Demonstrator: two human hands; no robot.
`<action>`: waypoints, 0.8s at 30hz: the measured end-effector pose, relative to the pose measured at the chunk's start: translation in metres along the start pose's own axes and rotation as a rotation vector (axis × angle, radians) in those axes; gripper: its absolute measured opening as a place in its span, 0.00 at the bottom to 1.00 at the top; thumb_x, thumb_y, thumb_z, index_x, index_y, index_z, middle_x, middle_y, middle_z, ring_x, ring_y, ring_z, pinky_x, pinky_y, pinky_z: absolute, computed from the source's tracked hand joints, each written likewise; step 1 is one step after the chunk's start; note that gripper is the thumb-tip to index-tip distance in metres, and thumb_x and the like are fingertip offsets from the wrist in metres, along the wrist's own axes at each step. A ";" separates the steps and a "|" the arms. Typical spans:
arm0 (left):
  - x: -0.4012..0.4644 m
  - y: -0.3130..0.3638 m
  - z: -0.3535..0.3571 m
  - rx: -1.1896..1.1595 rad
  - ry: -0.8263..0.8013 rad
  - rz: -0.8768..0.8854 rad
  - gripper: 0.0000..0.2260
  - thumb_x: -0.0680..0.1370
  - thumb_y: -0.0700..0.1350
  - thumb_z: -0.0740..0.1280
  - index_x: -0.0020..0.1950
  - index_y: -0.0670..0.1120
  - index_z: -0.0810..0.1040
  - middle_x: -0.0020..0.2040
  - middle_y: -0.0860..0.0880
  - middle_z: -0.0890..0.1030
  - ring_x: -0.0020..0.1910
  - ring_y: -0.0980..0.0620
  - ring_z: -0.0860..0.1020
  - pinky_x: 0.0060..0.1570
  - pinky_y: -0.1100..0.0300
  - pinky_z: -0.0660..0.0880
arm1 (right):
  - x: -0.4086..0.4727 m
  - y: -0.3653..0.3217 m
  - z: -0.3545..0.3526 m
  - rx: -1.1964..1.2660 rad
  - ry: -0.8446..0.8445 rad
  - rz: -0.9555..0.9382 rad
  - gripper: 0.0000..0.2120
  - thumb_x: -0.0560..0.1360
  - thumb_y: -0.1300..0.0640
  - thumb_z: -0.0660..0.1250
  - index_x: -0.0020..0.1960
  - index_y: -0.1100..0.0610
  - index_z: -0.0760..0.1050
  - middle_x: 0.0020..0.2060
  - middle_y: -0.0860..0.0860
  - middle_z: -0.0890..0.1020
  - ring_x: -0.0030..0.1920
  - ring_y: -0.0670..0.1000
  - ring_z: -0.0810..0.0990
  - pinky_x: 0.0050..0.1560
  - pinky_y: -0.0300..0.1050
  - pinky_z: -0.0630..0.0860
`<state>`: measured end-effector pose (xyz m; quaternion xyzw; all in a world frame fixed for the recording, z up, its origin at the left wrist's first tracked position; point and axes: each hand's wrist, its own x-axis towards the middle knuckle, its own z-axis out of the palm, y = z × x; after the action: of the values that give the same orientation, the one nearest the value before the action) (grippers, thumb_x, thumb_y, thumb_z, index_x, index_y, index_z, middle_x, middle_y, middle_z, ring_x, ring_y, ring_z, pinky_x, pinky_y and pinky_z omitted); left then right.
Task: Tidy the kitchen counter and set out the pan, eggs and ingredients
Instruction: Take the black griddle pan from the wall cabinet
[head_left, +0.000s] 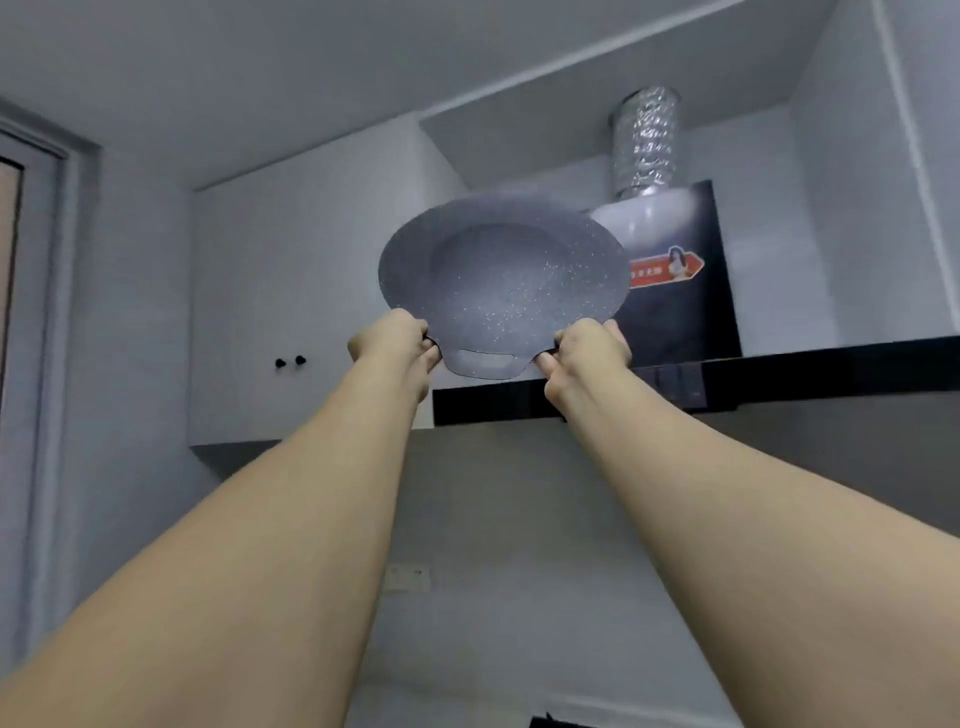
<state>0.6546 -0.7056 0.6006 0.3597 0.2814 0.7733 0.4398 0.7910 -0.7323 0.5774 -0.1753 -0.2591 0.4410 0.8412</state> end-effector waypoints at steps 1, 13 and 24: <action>0.013 -0.006 -0.016 -0.002 0.035 -0.004 0.11 0.73 0.28 0.57 0.48 0.42 0.70 0.41 0.45 0.71 0.38 0.47 0.69 0.23 0.63 0.75 | -0.002 0.017 0.000 0.000 0.009 0.030 0.30 0.74 0.72 0.50 0.69 0.49 0.69 0.49 0.51 0.78 0.27 0.49 0.75 0.34 0.42 0.81; 0.093 -0.156 -0.265 0.136 0.448 -0.156 0.08 0.78 0.31 0.59 0.52 0.38 0.76 0.40 0.45 0.79 0.31 0.52 0.77 0.21 0.66 0.74 | -0.010 0.312 -0.077 -0.141 0.059 0.459 0.30 0.74 0.73 0.52 0.70 0.52 0.70 0.46 0.51 0.81 0.38 0.51 0.76 0.46 0.48 0.82; 0.113 -0.356 -0.428 0.206 0.708 -0.453 0.09 0.79 0.33 0.61 0.57 0.38 0.77 0.43 0.47 0.81 0.34 0.53 0.80 0.24 0.66 0.75 | -0.007 0.516 -0.232 -0.312 0.224 0.800 0.30 0.74 0.75 0.52 0.69 0.52 0.71 0.45 0.51 0.80 0.35 0.50 0.78 0.28 0.38 0.76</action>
<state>0.4409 -0.4947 0.1186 0.0432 0.5625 0.7007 0.4367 0.5887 -0.4704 0.1186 -0.4333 -0.1415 0.6657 0.5908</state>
